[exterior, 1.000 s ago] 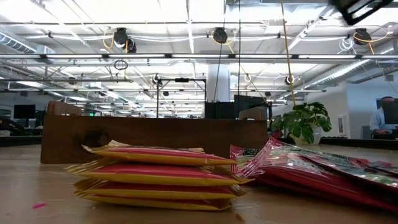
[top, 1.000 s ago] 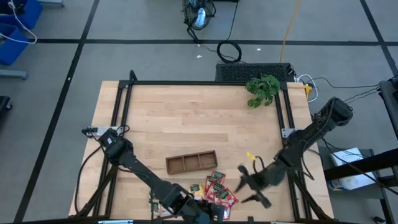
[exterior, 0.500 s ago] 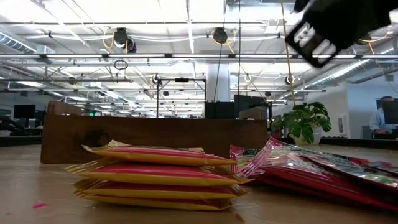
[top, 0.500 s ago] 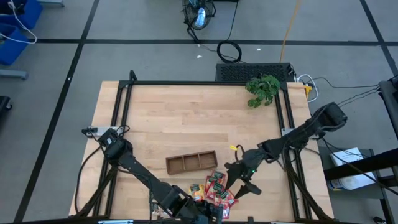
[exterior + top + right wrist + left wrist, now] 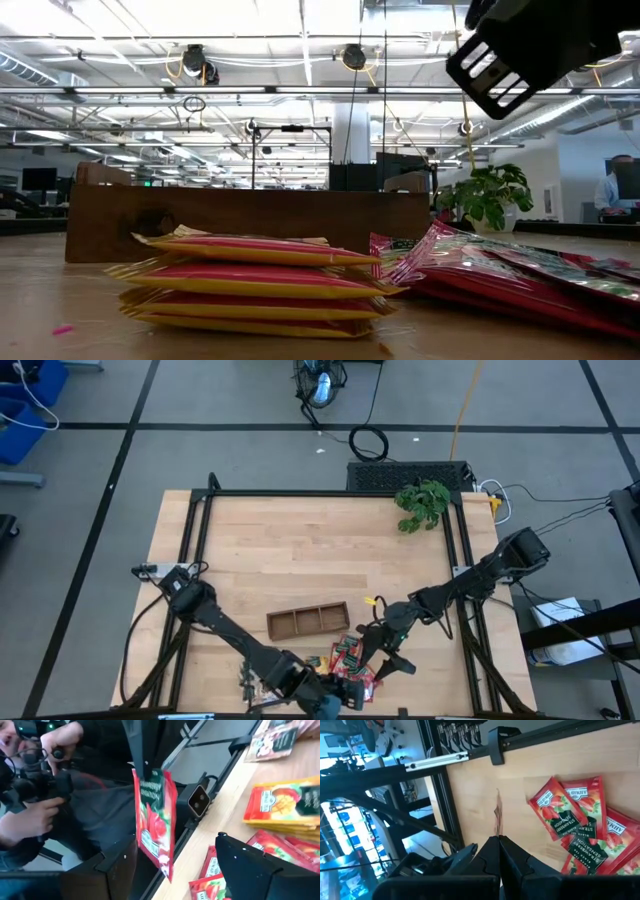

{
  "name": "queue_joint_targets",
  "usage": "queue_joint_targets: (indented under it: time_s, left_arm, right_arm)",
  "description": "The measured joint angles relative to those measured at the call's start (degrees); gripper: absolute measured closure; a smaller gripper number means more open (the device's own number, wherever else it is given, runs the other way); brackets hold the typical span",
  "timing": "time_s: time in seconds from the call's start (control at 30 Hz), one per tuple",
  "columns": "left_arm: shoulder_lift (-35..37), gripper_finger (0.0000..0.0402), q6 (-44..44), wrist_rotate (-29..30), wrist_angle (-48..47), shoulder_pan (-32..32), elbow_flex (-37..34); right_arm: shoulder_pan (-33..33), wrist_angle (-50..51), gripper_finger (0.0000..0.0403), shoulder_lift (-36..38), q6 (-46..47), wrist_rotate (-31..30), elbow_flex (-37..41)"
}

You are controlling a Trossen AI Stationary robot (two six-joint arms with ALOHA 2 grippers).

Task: Pick & Place Tea
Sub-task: Put the red tea bag into the right section of the wooden organizer

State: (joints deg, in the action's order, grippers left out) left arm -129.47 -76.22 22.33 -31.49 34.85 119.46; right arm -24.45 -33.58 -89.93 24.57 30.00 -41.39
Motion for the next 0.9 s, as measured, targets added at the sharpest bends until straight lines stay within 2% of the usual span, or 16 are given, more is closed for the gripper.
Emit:
queue_joint_targets:
  time_s: [0.2, 0.67, 0.77, 0.9]
  left_arm:
    - [-0.1, 0.0399, 0.1, 0.4, 1.2, -0.9, -1.2]
    - [-0.1, 0.0399, 1.4, 2.3, 1.2, -2.0, -1.2]
    - [-0.1, 0.0399, 2.2, 3.0, 1.2, -2.0, -1.2]
    - [-0.1, 0.0394, 6.9, 4.7, 1.5, -2.0, -1.2]
  right_arm:
    - [0.0, -0.1, 0.0193, 0.0, -3.9, -1.1, 0.0]
    - [-0.4, 1.4, 0.0388, 0.0, -8.2, -1.4, 0.0]
    - [-0.4, 0.5, 0.0393, 0.0, -9.0, -1.6, 0.0]
    - [-0.8, -0.6, 0.0397, 0.0, -10.4, -6.6, 0.1]
